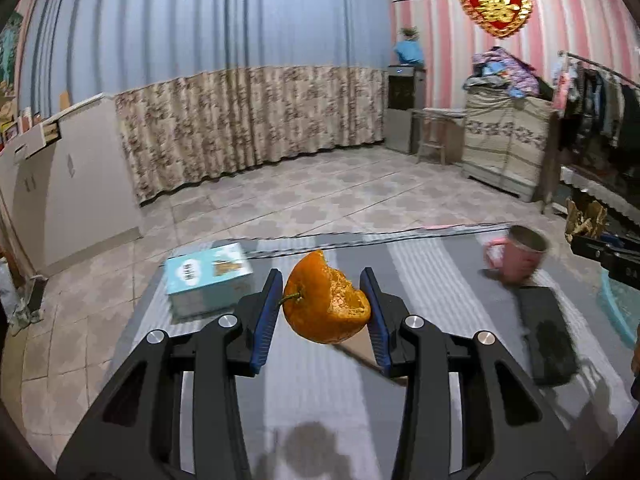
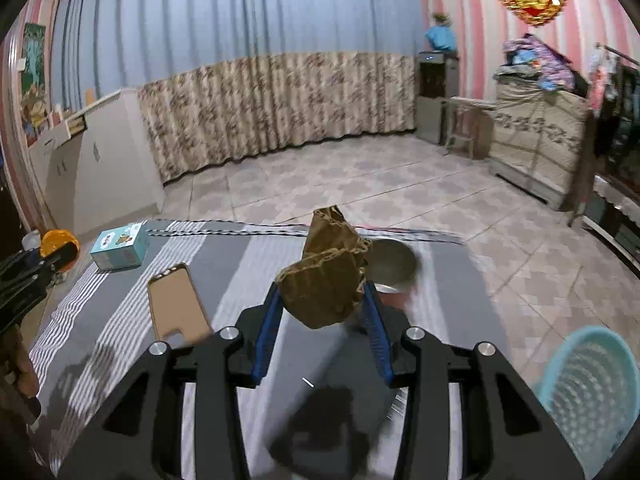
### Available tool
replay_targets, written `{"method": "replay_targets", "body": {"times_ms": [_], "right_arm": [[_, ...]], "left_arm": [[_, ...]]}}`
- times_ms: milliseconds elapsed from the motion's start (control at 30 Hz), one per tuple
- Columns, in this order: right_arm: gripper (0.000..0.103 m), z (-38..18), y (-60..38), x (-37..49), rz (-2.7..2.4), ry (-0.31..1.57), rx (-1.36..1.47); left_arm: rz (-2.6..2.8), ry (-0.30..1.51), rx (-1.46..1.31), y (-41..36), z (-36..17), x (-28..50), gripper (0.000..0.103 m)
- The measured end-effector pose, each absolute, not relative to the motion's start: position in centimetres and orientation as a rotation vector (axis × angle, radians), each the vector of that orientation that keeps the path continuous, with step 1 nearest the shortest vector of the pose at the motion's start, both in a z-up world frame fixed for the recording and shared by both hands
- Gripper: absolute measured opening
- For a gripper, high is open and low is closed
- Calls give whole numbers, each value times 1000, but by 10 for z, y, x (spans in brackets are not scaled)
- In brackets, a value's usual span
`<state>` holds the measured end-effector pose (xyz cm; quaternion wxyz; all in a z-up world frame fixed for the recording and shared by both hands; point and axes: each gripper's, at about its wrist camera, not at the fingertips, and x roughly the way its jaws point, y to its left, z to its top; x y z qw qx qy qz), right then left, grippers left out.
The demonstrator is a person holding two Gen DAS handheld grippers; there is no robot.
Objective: Collect trash
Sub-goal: 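Carry the peel and the brown paper bag over the blue basket, then open the left tool over the basket while the right tool drops the paper bag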
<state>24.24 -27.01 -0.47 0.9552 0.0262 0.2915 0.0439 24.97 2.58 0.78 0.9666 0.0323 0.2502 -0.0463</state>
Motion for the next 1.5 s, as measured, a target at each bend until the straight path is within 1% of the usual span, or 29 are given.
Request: {"method": "replay_targets", "body": {"times_ms": [267,500,700,933,1200,1233,1333,1367,1400,1500], "right_arm": [[41,7,-356,155,-54,552,27],[41,-8,-428,109,-191,555,43],[41,-25,-478,104,-279,559,67],[41,-42,-526,103,-363,583,104],[41,-56,-570,97,-415,593,196],[41,-57,-571,97,-416,594,196],[41,-61,-573,101,-415,604,196],[41,-62,-572,102,-413,608,194],[41,-63,-571,103,-410,613,193],[41,-66,-572,105,-406,622,190]], "left_arm": [[-257,476,75,-81,22,203,39],[-403,501,94,-180,10,180,39],[-490,528,115,-248,-6,177,39],[-603,588,129,-326,-39,181,39],[-709,632,147,-384,-57,186,39],[-716,633,149,-389,-58,186,40],[-710,628,161,-397,-58,187,49],[-704,627,160,-403,-57,187,59],[-700,625,155,-402,-56,187,66],[-679,605,154,-397,-49,189,73]]}}
